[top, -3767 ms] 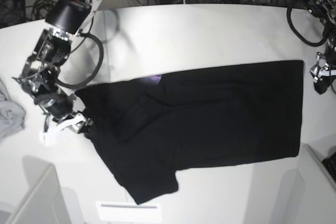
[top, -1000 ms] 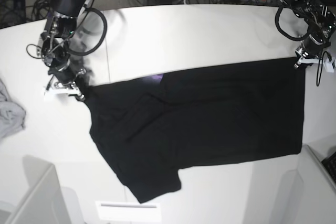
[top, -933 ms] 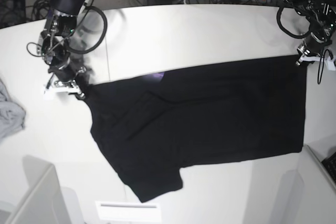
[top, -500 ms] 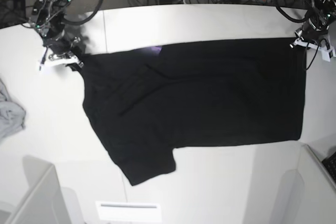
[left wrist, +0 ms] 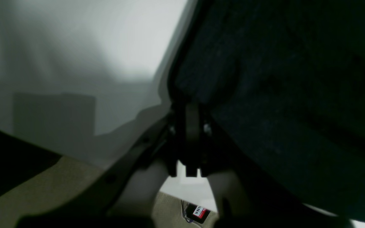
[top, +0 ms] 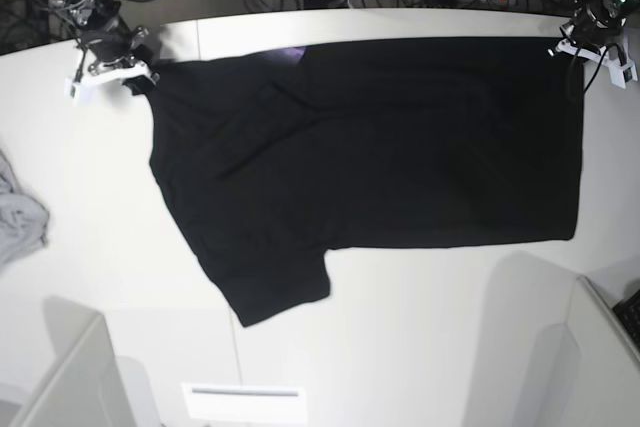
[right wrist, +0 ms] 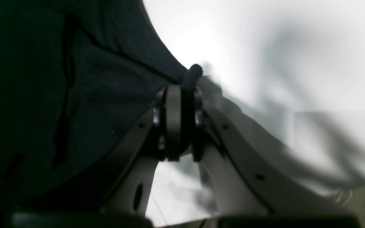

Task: Fold the T-shirt properly
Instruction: 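Pull both held corners toward the robot, straightening the shirt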

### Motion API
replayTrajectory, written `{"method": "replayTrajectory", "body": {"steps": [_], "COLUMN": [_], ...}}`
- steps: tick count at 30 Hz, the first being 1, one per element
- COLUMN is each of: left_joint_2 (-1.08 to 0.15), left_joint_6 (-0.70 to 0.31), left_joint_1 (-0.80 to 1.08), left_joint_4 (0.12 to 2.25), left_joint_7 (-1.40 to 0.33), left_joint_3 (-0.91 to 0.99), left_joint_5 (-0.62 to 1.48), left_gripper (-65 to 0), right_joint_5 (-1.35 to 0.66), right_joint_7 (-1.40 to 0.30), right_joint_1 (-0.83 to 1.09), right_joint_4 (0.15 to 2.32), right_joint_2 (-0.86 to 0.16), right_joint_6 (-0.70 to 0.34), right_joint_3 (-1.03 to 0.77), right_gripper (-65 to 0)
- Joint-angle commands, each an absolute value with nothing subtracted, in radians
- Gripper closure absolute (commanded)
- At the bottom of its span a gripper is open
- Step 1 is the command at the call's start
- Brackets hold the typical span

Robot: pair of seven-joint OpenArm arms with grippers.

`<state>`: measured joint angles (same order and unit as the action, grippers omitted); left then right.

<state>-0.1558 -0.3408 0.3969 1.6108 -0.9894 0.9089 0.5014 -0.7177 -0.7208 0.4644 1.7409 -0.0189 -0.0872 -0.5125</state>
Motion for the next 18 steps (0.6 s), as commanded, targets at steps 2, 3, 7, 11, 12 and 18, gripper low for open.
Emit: {"method": "replayTrajectory", "body": {"steps": [2, 3, 7, 11, 12, 18], "left_joint_2": [-0.173, -0.173, -0.173, -0.17, -0.17, -0.145], "left_joint_6": [-0.341, -0.341, -0.341, -0.341, -0.341, -0.341], "left_joint_1": [0.41, 0.417, 0.435, 0.452, 0.461, 0.475], "left_joint_4": [1.627, 1.627, 1.627, 1.655, 1.659, 1.695], "left_joint_7": [-0.984, -0.984, -0.984, -0.986, -0.986, -0.986], "left_joint_3": [0.915, 0.915, 0.915, 0.915, 0.914, 0.915], "left_joint_5": [0.503, 0.503, 0.503, 0.503, 0.503, 0.496], "left_gripper": [0.0, 0.0, 0.0, 0.0, 0.0, 0.0], "right_joint_5": [-0.728, -0.728, -0.728, -0.728, -0.728, -0.728], "right_joint_7": [-0.707, -0.707, -0.707, -0.707, -0.707, -0.707], "right_joint_1": [0.481, 0.489, 0.522, 0.552, 0.559, 0.579], "right_joint_4": [1.759, 1.759, 1.778, 1.831, 1.84, 1.857], "right_joint_2": [-0.028, -0.028, -0.028, -0.028, -0.028, -0.028], "right_joint_6": [-0.093, -0.093, -0.093, -0.093, -0.093, -0.093], "right_joint_3": [-0.518, -0.518, -0.518, -0.518, -0.518, -0.518], "right_gripper": [0.0, 0.0, 0.0, 0.0, 0.0, 0.0]}}
